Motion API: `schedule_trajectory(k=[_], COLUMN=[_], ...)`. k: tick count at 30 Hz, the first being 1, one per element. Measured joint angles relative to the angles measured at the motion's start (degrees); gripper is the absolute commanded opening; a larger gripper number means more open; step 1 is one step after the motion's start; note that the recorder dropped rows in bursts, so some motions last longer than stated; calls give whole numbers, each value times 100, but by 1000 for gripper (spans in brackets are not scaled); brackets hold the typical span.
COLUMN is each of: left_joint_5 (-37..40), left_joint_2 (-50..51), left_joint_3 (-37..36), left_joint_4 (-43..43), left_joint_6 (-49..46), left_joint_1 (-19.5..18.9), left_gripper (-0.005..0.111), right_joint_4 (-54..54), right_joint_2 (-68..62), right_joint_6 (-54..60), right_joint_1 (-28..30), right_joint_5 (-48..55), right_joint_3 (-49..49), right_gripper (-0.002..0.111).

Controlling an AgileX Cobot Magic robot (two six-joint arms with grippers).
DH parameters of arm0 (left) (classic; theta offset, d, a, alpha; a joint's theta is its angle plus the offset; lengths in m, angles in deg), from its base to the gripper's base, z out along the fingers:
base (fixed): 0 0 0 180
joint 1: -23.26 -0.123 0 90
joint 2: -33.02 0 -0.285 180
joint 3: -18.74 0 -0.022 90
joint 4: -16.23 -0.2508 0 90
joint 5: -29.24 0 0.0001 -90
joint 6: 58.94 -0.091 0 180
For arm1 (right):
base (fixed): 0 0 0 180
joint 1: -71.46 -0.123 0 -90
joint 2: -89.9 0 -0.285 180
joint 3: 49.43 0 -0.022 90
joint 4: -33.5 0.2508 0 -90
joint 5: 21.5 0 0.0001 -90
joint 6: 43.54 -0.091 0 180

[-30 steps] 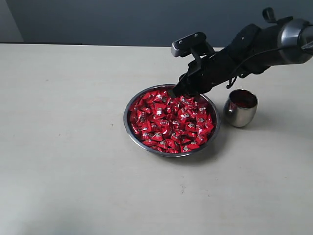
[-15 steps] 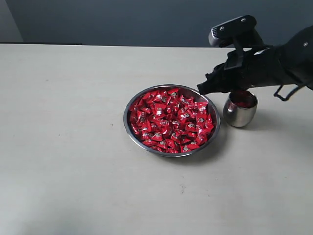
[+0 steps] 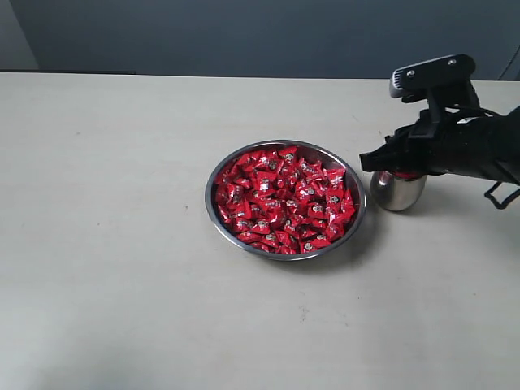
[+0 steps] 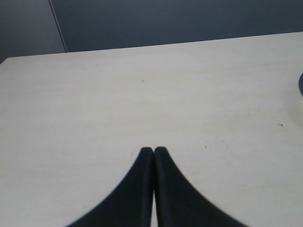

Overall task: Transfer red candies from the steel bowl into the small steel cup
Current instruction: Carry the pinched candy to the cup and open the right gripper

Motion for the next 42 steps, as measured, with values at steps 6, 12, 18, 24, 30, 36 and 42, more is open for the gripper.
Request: schedule_trajectory(k=[6,12,18,24,30,36,42], left_joint_5=[0,0,0,0,0,0,0], left_joint_2=[0,0,0,0,0,0,0], left_joint_3=[0,0,0,0,0,0,0], left_joint_4=[0,0,0,0,0,0,0], left_joint_6=[0,0,0,0,0,0,0], left_joint_1=[0,0,0,0,0,0,0], left_gripper=[0,0,0,0,0,0,0], right_joint_4=[133,113,54,12,-32,-53,-53], right_joint_2=[-127,-421,-648,-685,-704,-704,-562], right_joint_6=[0,0,0,0,0,0,0], right_joint_1=[643,705,705,705,705,705,705], right_joint_5=[360,903,1055,1018,972,959,924], right_joint_3=[10,-173,-424,-436,-436,-447,-447], right_gripper=[0,0,1,1,27,45,45])
